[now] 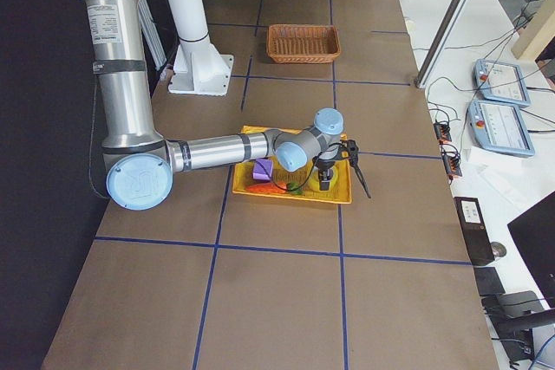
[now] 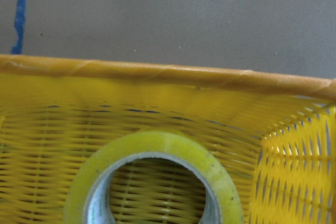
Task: Move tape to another basket
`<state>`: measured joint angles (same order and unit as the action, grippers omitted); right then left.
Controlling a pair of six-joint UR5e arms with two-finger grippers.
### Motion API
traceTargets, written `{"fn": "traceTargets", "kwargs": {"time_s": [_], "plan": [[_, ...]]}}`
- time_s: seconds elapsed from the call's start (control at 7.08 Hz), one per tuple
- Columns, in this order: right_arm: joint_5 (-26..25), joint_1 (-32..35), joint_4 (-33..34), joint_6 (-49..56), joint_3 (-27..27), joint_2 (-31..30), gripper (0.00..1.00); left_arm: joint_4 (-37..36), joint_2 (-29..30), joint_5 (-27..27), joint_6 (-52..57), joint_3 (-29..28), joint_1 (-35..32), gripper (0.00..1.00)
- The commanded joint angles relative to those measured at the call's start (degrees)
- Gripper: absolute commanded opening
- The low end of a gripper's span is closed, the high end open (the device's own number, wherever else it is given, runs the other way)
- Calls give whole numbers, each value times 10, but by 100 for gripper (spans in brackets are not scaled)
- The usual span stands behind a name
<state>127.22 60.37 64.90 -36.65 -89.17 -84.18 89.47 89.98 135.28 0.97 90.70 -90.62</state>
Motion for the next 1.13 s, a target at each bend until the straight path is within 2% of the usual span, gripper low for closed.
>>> {"fn": "traceTargets", "kwargs": {"time_s": [0.0,0.56,0.71,0.85,0.99], "plan": [[1,-1,1,3,14,1,100,0,0,1,0,1,0,100],[1,-10,3,-2,36,15,99,0,0,1,0,-1,0,100],[1,-9,1,-3,38,14,92,0,0,1,0,0,0,100],[1,-8,1,-3,38,14,75,0,0,1,0,1,0,100],[1,-7,1,-4,38,13,34,0,0,1,-3,1,0,100]]}}
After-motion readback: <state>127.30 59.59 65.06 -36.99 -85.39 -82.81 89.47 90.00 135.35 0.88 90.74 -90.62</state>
